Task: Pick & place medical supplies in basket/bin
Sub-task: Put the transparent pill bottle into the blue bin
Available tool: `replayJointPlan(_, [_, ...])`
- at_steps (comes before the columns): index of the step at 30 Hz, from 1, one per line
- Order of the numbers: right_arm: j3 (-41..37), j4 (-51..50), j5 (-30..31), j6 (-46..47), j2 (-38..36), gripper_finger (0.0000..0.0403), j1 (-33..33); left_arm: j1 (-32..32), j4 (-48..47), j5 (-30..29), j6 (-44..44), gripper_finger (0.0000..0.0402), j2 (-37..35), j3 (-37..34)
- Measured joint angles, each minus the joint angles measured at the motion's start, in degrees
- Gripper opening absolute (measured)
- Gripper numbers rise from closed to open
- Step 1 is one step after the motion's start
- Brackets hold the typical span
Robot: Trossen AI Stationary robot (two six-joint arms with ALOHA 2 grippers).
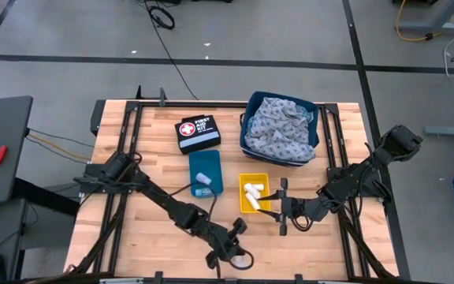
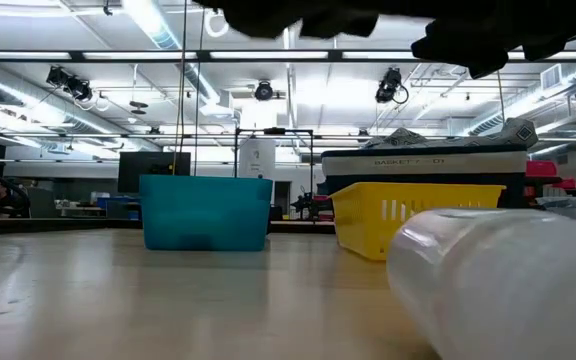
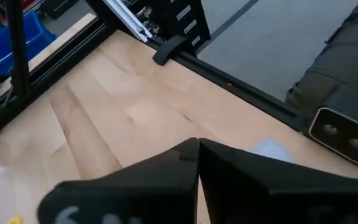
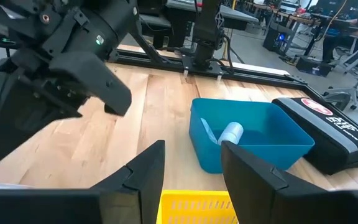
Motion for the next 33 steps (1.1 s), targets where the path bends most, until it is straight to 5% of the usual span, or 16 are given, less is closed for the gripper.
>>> replayJointPlan(13, [0.0,-0.3,-0.1,0.0,0.0,0.0167,0.0,1.6,2.4,8.3,1.1,0.0002,5.9,2.1])
replayJointPlan(21, [0.0,-0.3,-0.1,0.0,0.0,0.0167,-0.1,1.4,-8.9,10.8,1.5,0.0002,10.0,9.7])
replayJointPlan(33, [0.0,-0.6,0.1,0.0,0.0,0.0167,0.0,1.9,-34.5,-3.4,-3.5,0.0001,8.2,11.1])
